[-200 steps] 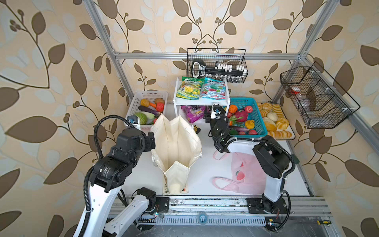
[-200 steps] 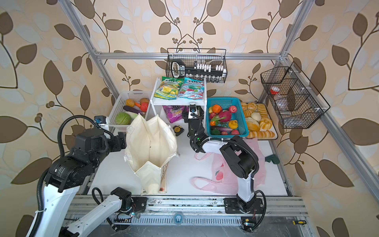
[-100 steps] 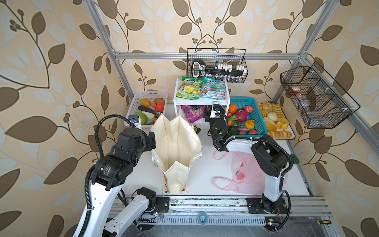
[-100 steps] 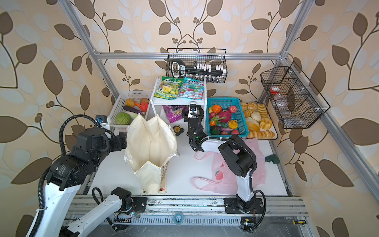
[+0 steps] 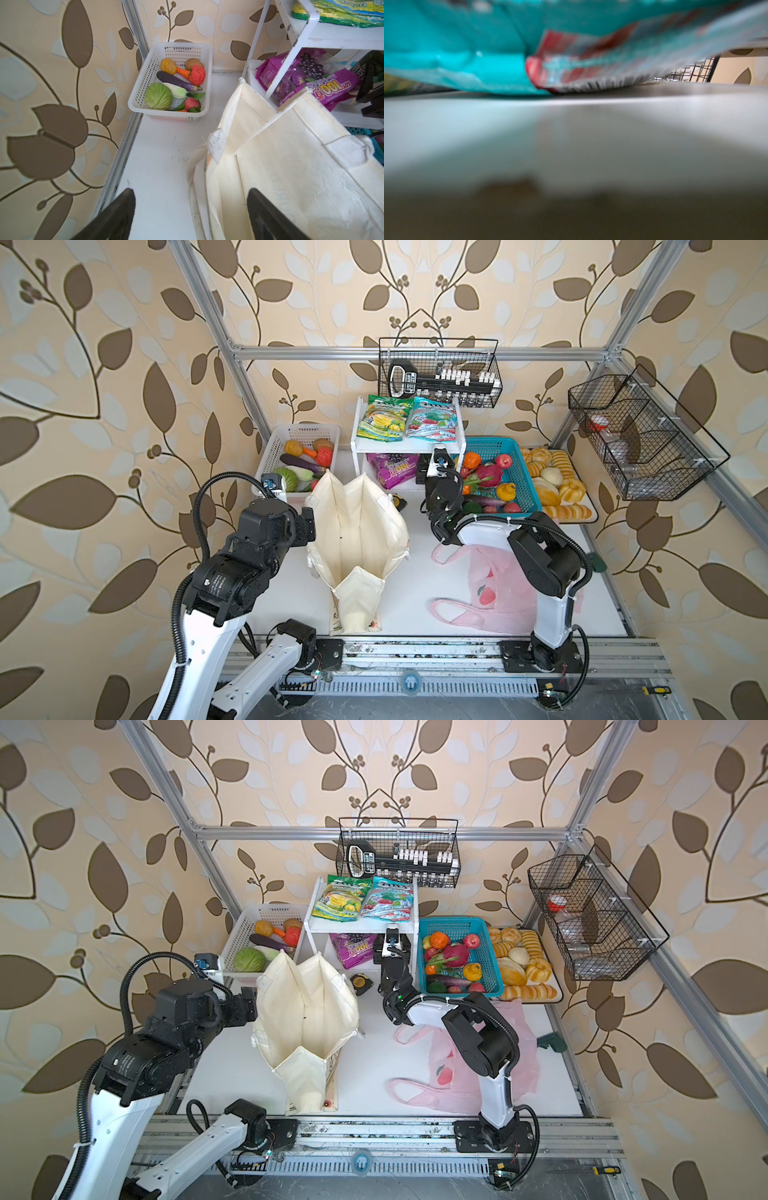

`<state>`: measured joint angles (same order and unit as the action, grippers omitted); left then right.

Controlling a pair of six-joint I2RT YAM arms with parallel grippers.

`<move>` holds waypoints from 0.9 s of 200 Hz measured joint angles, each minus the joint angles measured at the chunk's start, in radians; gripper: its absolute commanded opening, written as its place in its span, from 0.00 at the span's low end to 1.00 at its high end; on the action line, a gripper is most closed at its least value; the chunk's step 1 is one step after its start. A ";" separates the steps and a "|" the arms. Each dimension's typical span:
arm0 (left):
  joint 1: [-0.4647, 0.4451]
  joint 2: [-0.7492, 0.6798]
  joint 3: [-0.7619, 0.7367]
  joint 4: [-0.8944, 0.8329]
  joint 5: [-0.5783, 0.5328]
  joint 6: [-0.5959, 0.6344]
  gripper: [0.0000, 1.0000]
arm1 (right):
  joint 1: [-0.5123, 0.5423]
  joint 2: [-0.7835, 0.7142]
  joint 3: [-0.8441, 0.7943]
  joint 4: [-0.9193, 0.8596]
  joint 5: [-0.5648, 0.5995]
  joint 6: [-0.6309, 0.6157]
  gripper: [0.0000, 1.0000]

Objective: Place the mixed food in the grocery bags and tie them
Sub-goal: 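Close the right gripper around the green drink can on the shelf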

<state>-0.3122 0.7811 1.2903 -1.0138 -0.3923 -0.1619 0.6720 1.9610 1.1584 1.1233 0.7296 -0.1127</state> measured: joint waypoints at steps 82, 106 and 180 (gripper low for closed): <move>0.000 0.000 0.000 0.000 0.019 0.000 0.86 | 0.014 -0.105 -0.129 0.001 -0.021 -0.033 0.53; 0.000 0.000 0.000 0.000 0.025 0.000 0.86 | 0.018 -0.154 -0.169 -0.033 -0.036 -0.011 0.52; 0.000 0.000 -0.002 0.000 0.035 -0.001 0.86 | -0.002 -0.213 -0.183 -0.155 -0.116 0.092 0.59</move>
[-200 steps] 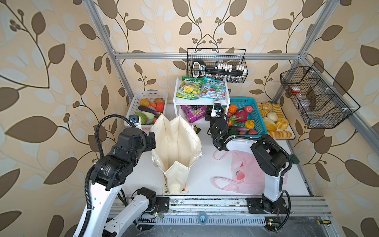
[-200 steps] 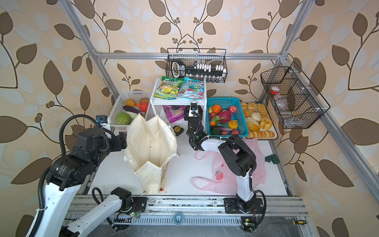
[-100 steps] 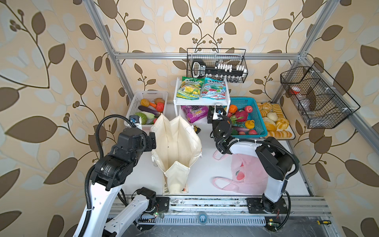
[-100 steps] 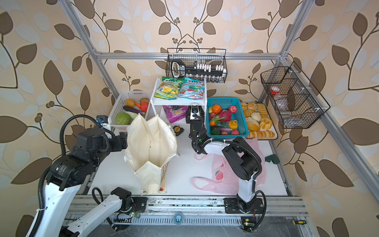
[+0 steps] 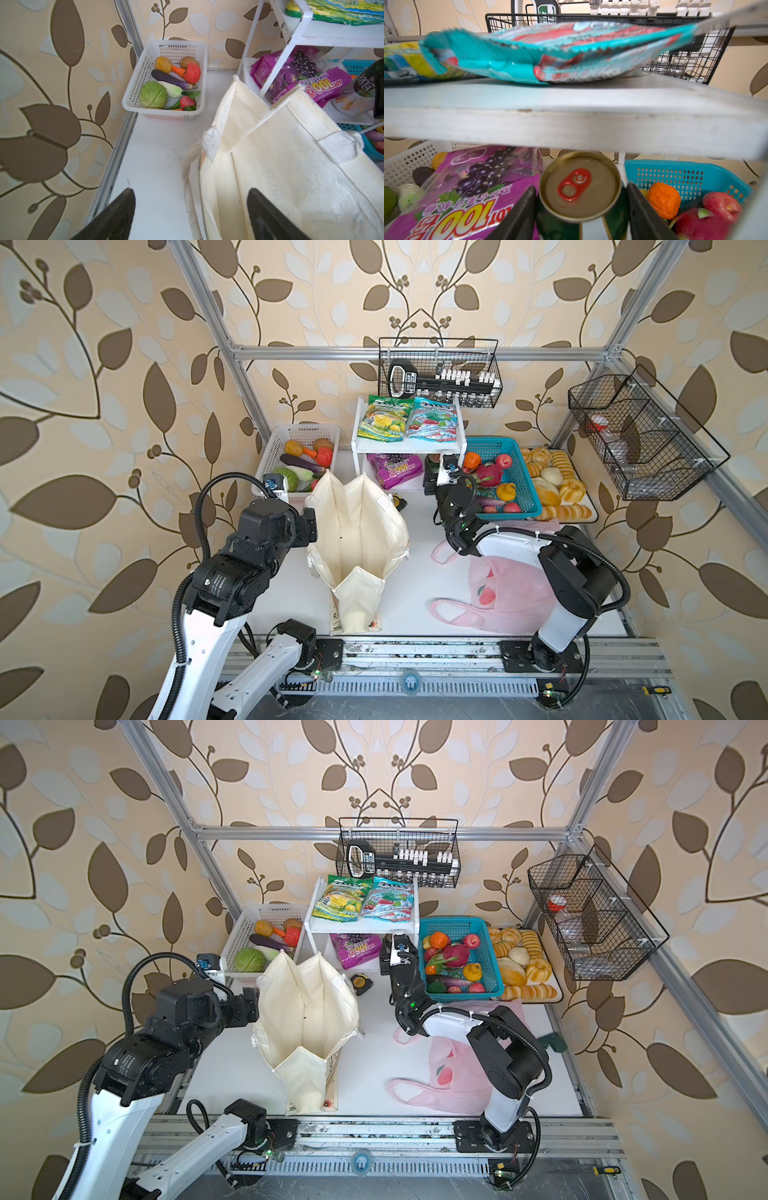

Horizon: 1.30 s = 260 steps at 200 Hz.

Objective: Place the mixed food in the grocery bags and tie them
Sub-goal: 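Close the right gripper around the green drink can on the shelf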

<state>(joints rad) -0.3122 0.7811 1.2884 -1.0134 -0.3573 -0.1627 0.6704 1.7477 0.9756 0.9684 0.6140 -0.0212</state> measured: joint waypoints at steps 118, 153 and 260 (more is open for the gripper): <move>0.000 0.011 -0.002 0.002 0.017 0.000 0.86 | -0.019 -0.058 0.000 -0.129 -0.127 0.074 0.57; 0.000 0.011 -0.002 0.002 0.017 0.000 0.86 | -0.019 -0.066 0.003 -0.152 -0.142 0.085 0.62; 0.000 0.011 -0.002 0.002 0.017 0.000 0.86 | -0.014 -0.043 0.009 -0.244 -0.127 0.069 0.76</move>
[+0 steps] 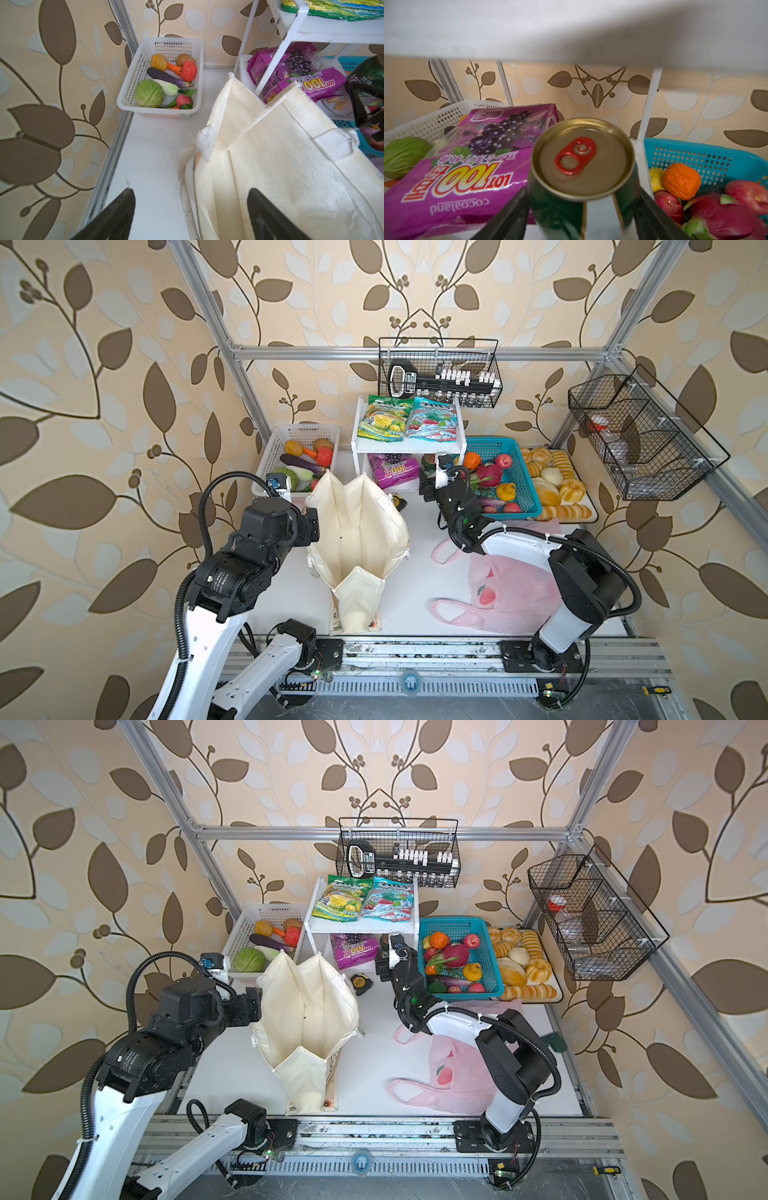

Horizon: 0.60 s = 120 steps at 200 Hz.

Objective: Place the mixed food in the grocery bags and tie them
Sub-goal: 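Close the right gripper around the green drink can on the shelf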

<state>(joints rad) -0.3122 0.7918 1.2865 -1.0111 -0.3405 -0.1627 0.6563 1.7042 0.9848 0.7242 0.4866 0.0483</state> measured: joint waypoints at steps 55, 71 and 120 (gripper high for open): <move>0.000 0.000 0.000 0.000 0.000 0.000 0.86 | 0.000 0.060 0.000 0.090 0.011 -0.031 0.77; 0.000 0.000 0.000 0.000 0.000 0.000 0.86 | 0.000 0.075 -0.001 0.127 0.011 -0.038 0.75; 0.000 0.001 0.000 0.000 0.000 0.000 0.86 | -0.003 0.111 -0.006 0.220 0.011 -0.041 0.74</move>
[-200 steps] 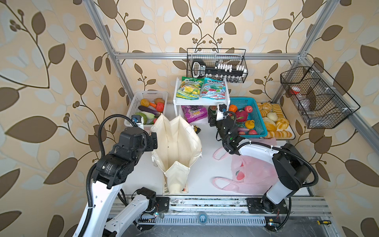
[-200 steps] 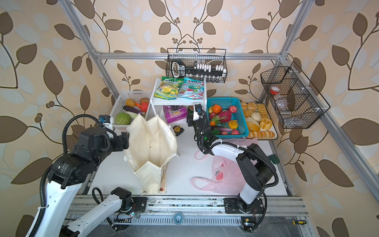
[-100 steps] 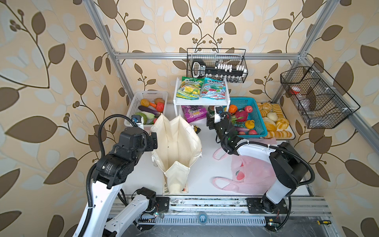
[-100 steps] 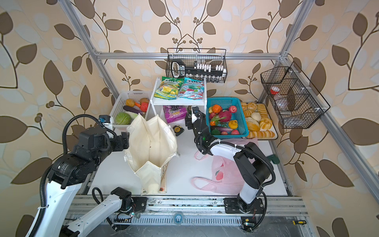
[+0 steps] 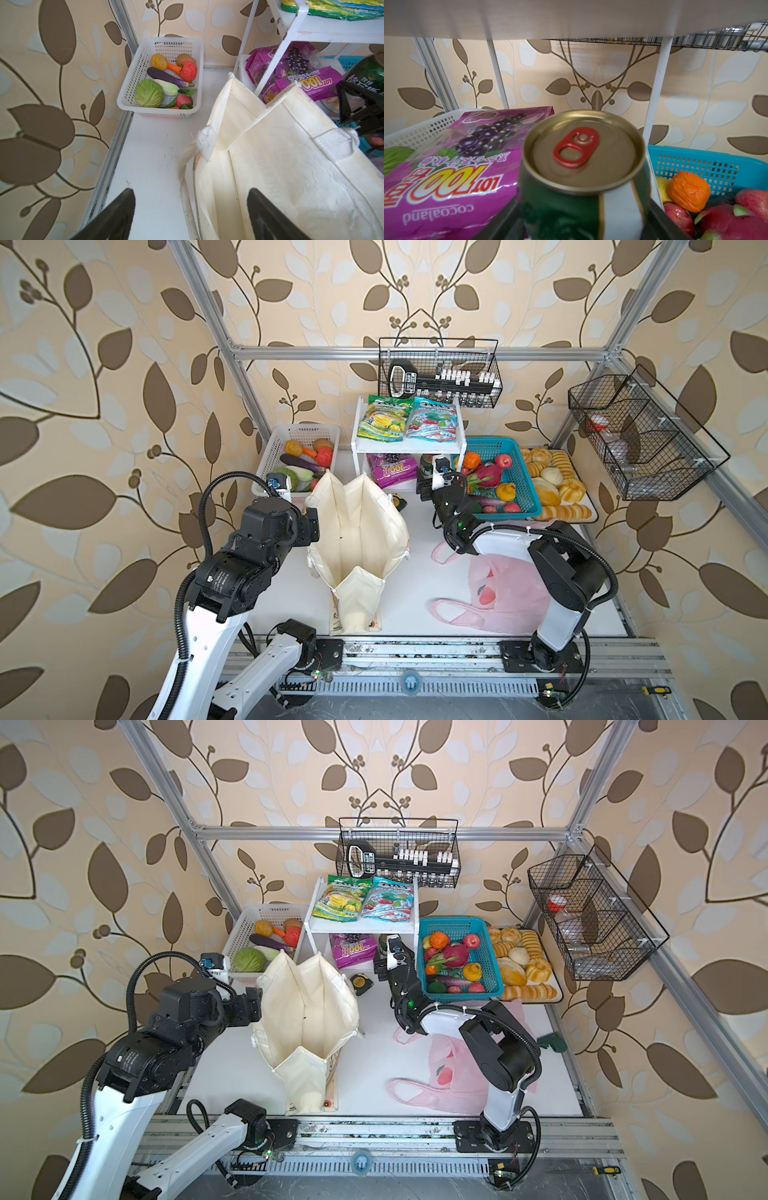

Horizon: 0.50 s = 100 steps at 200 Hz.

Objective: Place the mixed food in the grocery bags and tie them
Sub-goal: 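Close the right gripper around the green drink can on the shelf, then lift the green can out of the shelf with the right gripper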

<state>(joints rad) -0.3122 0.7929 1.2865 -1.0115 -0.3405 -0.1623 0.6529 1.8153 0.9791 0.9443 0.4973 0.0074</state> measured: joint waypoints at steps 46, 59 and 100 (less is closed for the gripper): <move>0.000 0.007 0.000 0.000 0.000 0.000 0.86 | -0.008 0.015 -0.013 0.054 0.000 -0.008 0.53; 0.000 0.007 0.000 0.000 0.000 0.000 0.86 | -0.008 0.013 -0.025 0.071 0.000 -0.010 0.52; 0.000 0.005 0.000 -0.001 0.000 0.000 0.86 | -0.007 -0.046 -0.100 0.082 -0.017 -0.023 0.50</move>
<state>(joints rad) -0.3122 0.7975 1.2869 -1.0122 -0.3405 -0.1627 0.6456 1.7691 0.8795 1.0260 0.4801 -0.0151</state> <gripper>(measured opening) 0.860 0.631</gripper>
